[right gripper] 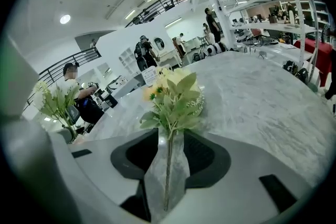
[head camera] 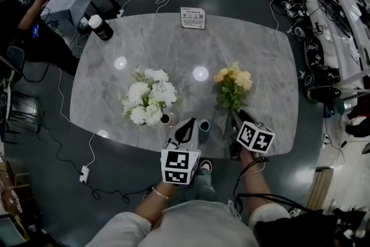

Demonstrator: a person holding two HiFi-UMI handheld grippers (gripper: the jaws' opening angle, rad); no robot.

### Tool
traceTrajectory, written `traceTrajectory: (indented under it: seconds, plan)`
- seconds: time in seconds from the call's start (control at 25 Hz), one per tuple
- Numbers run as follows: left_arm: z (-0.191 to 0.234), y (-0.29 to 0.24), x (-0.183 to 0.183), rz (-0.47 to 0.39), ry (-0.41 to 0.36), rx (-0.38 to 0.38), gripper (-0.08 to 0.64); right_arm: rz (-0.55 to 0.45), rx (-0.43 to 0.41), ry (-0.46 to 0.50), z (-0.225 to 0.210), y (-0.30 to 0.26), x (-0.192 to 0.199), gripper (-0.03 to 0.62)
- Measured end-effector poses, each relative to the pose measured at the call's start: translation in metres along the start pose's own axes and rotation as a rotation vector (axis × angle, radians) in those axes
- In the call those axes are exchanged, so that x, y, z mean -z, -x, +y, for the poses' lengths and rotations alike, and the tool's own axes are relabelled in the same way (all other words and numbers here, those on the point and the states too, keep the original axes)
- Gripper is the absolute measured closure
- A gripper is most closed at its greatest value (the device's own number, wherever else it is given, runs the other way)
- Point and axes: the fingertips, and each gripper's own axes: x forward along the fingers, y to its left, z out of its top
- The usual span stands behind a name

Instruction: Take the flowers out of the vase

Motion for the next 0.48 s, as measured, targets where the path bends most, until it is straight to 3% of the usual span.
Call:
traceTrajectory:
  seconds: [0.12, 0.48]
  plan:
    - [0.000, 0.004, -0.004, -0.017, 0.000, -0.001, 0.551, -0.036, 0.031, 0.022, 0.000, 0.012, -0.007, 0.474]
    - [-0.007, 0.028, -0.015, -0.066, -0.009, 0.007, 0.551, -0.163, 0.013, 0.058, 0.030, 0.055, -0.029, 0.531]
